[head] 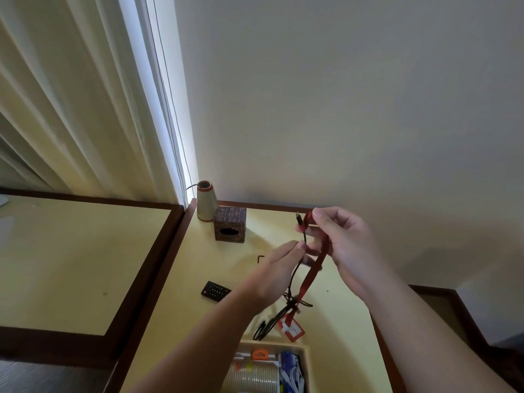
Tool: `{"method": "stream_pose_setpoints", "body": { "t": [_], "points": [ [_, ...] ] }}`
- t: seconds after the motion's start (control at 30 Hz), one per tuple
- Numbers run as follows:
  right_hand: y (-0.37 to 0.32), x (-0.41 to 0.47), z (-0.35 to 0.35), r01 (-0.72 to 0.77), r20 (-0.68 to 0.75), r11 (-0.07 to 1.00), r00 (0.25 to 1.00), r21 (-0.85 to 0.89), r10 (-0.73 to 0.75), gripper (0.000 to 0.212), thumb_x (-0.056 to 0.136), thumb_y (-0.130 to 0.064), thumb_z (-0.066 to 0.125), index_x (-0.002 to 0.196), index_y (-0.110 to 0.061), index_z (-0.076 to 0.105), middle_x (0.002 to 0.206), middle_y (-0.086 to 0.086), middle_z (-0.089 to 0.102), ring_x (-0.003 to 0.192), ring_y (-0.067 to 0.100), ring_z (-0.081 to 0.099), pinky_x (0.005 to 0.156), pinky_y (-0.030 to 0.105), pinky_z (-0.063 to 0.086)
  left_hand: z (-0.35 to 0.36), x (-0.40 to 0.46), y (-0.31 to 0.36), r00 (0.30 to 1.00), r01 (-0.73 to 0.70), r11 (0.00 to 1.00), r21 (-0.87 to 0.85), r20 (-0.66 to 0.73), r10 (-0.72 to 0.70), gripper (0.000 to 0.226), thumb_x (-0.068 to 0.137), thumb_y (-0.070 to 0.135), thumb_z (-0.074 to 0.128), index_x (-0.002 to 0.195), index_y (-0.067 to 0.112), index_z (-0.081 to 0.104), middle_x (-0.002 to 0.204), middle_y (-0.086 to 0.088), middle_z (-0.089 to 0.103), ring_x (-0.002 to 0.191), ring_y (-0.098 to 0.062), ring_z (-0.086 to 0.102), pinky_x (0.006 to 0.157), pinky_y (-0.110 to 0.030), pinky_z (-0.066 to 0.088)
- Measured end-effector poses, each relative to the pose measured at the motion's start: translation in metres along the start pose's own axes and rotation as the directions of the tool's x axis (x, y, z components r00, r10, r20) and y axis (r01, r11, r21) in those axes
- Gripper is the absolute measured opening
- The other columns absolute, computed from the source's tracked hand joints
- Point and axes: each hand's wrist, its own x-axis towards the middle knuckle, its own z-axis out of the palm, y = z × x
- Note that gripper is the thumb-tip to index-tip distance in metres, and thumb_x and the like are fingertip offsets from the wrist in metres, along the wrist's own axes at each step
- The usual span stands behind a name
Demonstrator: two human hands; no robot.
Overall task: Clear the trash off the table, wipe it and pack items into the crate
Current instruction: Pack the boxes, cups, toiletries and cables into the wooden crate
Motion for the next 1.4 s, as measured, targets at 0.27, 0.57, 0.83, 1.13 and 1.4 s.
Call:
{"method": "stream_pose_setpoints", "body": {
  "t": [0.27,0.57,0.83,1.13,1.4],
  "points": [
    [-0.004,-0.003,-0.018,0.135,-0.013,0.913,0.988,-0.386,-0.151,0.014,0.100,-0.035,0.069,0.092,-0.030,0.080,0.080,-0.011,0.072,0.072,0.008,0.060,0.067,0.028,0.047,-0.007,0.006,-0.019,0.971,-0.064,0.997,0.035,-0.229,0.071,0.022,0.109,0.039,0.052,0.107,0.037,0.074,0.085,0.001,0.066,0.066,-0.015,0.054,0.060,-0.025,0.047],
    [-0.003,0.005,-0.028,0.135,-0.063,0.778,0.974,-0.614,-0.218,0.018,0.103,-0.038,0.062,0.093,-0.030,0.075,0.089,-0.011,0.074,0.084,0.009,0.067,0.067,0.027,0.051,-0.033,0.008,-0.012,0.934,-0.223,0.881,0.418,-0.165,0.316,0.017,0.103,0.030,0.064,0.111,0.029,0.080,0.095,0.013,0.067,0.093,-0.005,0.062,0.077,-0.014,0.046],
    [0.000,0.005,-0.019,0.236,0.054,0.737,0.964,-0.634,-0.262,0.010,0.098,-0.039,0.069,0.089,-0.035,0.073,0.084,-0.007,0.071,0.072,0.009,0.060,0.062,0.023,0.045,-0.038,0.007,-0.008,0.908,-0.220,0.821,0.527,-0.197,0.370,0.022,0.104,0.034,0.061,0.120,0.036,0.077,0.083,0.011,0.054,0.079,0.000,0.052,0.064,-0.012,0.035],
    [0.007,0.003,-0.015,0.371,0.183,0.395,0.881,-0.841,-0.436,0.020,0.100,-0.040,0.066,0.085,-0.029,0.058,0.090,-0.014,0.057,0.081,0.001,0.058,0.062,0.023,0.045,-0.030,0.008,-0.014,0.828,-0.266,0.666,0.697,-0.188,0.529,0.023,0.102,0.041,0.059,0.110,0.036,0.080,0.074,0.010,0.046,0.071,-0.011,0.045,0.061,-0.025,0.032],
    [0.012,0.023,-0.042,-0.107,-0.145,0.733,0.989,-0.672,0.012,0.026,0.094,-0.036,0.073,0.088,-0.011,0.070,0.072,-0.003,0.066,0.059,0.012,0.054,0.052,0.027,0.040,-0.044,0.002,-0.025,0.824,-0.294,0.701,0.649,-0.199,0.530,0.029,0.102,0.045,0.051,0.111,0.036,0.077,0.087,0.011,0.050,0.086,-0.012,0.047,0.076,-0.025,0.040]
  ]
}}
